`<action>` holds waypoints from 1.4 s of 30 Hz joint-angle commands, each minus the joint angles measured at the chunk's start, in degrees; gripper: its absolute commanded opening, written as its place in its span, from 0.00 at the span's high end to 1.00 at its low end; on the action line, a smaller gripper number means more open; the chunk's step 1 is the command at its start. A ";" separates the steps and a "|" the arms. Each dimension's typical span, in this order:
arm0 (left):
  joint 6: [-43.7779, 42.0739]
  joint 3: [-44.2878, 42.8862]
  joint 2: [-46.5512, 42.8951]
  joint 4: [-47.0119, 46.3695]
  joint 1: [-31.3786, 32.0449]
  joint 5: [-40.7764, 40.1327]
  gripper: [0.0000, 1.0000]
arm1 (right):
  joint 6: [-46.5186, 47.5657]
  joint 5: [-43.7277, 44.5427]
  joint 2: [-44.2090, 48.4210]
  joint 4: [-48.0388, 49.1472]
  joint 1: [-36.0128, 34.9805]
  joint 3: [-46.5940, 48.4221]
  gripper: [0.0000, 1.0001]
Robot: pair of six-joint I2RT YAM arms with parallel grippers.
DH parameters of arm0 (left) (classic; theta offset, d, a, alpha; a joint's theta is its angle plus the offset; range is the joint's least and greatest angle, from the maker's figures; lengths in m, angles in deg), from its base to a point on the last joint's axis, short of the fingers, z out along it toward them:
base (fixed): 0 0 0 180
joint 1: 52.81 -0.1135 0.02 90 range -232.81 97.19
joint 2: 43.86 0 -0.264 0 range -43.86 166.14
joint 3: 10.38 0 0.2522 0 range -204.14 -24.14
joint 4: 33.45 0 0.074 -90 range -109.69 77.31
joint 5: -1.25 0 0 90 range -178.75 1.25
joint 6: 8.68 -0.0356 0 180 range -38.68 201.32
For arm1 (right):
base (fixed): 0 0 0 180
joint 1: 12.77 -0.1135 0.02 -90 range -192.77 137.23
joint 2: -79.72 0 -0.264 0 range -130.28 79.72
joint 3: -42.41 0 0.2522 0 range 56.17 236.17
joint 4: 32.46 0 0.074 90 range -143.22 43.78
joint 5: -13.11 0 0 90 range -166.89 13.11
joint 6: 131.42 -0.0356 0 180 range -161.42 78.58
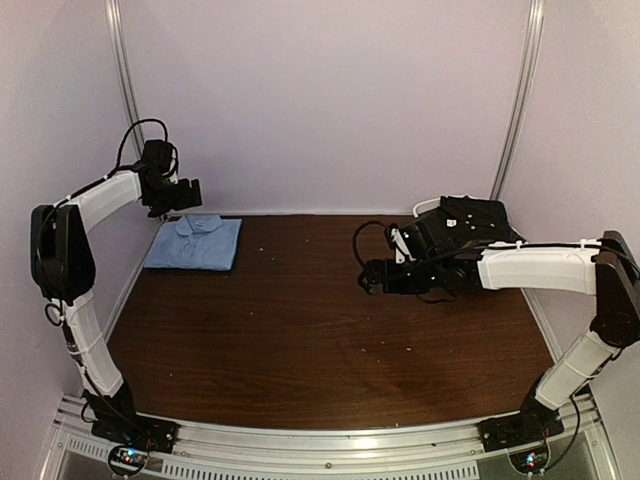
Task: Fold and stack the long sleeve shirts
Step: Reset both arms
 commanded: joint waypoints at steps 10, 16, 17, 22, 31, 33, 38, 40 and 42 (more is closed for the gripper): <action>-0.78 19.73 -17.67 -12.19 11.39 7.58 0.02 | 2.00 9.96 8.77 1.27 0.77 0.44 0.00; -0.66 26.86 -23.84 -15.98 18.16 7.60 0.02 | 0.90 11.96 13.80 6.68 0.80 -2.94 0.00; -0.14 27.76 -24.66 -16.47 18.99 8.02 0.02 | 0.88 12.37 14.53 7.55 0.85 -3.52 0.00; 2.06 32.67 -28.59 -19.26 24.48 7.21 0.02 | 1.30 14.47 17.83 10.49 0.79 -6.12 0.00; 3.56 42.08 -34.39 -25.05 29.51 5.92 0.02 | 0.43 15.80 24.31 16.58 0.79 -12.98 0.00; 3.73 43.44 -35.07 -25.68 29.74 5.80 0.02 | 0.15 16.00 25.26 17.41 0.80 -13.96 0.00; 3.71 44.36 -35.47 -25.80 29.81 5.94 0.02 | -0.04 15.61 26.60 19.64 0.81 -15.42 0.00; 3.24 44.30 -35.49 -25.81 29.89 6.16 0.02 | 0.00 15.32 26.58 20.17 0.79 -15.37 0.00; 2.75 44.17 -35.49 -25.65 29.88 6.23 0.02 | 0.13 15.17 26.43 20.29 0.81 -15.09 0.00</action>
